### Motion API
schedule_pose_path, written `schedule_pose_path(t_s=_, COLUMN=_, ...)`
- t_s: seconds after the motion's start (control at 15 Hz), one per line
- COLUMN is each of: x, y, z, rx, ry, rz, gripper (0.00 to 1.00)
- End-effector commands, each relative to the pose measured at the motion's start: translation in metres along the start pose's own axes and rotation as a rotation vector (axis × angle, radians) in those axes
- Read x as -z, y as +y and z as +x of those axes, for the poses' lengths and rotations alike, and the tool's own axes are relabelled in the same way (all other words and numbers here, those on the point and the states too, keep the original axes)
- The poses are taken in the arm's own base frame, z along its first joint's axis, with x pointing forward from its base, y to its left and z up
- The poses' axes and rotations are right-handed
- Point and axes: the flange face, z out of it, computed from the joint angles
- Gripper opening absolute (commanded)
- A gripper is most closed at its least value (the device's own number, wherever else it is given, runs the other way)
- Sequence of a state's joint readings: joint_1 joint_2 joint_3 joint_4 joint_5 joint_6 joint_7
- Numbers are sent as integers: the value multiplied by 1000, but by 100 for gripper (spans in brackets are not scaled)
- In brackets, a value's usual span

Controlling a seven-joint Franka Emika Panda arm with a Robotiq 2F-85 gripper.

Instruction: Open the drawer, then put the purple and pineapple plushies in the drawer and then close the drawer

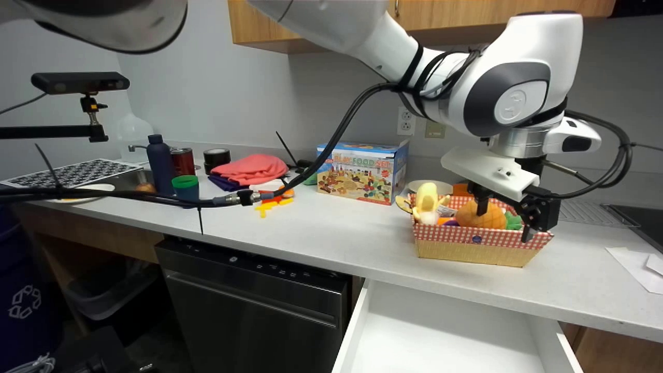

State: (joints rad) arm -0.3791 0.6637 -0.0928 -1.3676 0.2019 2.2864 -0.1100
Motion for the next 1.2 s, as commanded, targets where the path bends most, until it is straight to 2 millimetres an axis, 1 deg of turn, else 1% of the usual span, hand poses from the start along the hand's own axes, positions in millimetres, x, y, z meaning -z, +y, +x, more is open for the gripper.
schedule_pose_path(t_s=0.0, x=-8, y=-13, z=31, rx=89, ry=4, rz=78, gripper=100)
schedule_pose_path(t_s=0.27, x=-22, y=-35, z=42, rx=162, ry=-24, rz=128, gripper=100)
schedule_pose_path(t_s=0.6, x=-41, y=-58, z=45, rx=217, ry=-83, rz=175, gripper=100)
schedule_pose_path(t_s=0.87, x=-51, y=-67, z=44, rx=245, ry=-116, rz=211, gripper=100)
schedule_pose_path(t_s=1.0, x=-54, y=-68, z=44, rx=263, ry=-125, rz=227, gripper=100)
schedule_pose_path(t_s=1.07, x=-56, y=-67, z=44, rx=273, ry=-127, rz=234, gripper=96)
schedule_pose_path(t_s=1.13, x=-58, y=-66, z=44, rx=288, ry=-124, rz=236, gripper=74)
